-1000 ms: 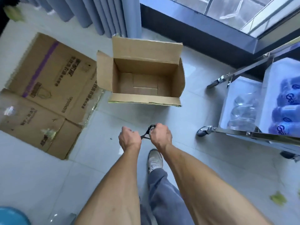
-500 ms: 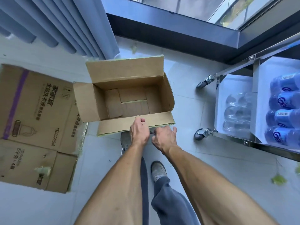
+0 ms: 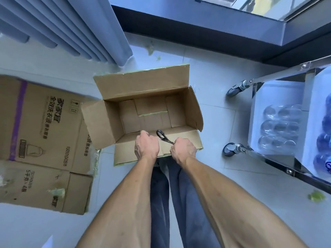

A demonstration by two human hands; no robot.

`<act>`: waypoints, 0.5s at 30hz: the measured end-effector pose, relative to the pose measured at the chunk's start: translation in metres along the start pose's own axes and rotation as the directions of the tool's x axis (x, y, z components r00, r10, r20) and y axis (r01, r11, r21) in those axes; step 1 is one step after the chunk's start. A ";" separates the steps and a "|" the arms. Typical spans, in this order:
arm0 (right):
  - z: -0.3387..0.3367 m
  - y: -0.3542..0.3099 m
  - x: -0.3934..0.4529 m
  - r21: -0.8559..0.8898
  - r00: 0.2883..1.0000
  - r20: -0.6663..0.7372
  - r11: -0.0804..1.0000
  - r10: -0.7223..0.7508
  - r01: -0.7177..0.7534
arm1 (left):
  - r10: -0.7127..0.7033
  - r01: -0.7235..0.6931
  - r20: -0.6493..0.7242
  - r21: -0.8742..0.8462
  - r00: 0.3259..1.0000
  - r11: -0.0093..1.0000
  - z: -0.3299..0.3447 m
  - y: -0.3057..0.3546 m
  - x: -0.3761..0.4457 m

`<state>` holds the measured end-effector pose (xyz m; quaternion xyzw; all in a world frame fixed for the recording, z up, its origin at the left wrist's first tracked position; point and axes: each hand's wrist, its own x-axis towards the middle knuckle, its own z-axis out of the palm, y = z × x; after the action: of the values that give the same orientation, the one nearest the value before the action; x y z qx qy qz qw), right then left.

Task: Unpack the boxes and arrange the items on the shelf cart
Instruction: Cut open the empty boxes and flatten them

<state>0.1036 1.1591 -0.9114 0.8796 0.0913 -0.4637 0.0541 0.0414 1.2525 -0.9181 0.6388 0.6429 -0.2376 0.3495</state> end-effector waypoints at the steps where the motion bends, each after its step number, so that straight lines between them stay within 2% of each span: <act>1: -0.002 0.004 0.005 -0.009 1.000 0.010 1.000 0.004 -0.003 | -0.007 0.007 0.011 0.013 1.000 1.000 0.000 0.001 -0.001; 5: -0.019 0.016 0.016 -0.173 0.995 0.097 0.984 -0.027 0.044 | -0.027 0.025 0.031 0.066 0.999 0.998 0.001 0.003 -0.002; 7: -0.028 0.017 0.021 -0.233 0.992 0.113 0.969 -0.062 0.087 | 0.015 -0.024 0.045 0.198 0.999 0.980 -0.001 0.006 -0.004; 11: -0.040 0.017 0.034 -0.186 0.995 0.065 0.979 -0.072 0.083 | 0.157 -0.229 0.189 0.457 0.969 0.860 0.003 0.012 -0.005; 15: -0.038 0.022 0.051 -0.061 0.999 0.046 0.998 -0.019 0.022 | 0.186 -0.357 0.331 0.590 0.925 0.724 0.014 0.019 -0.003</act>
<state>0.1665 1.1503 -0.9319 0.8658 0.1133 -0.4811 0.0786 0.0618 1.2412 -0.9220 0.7719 0.3725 -0.4661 0.2194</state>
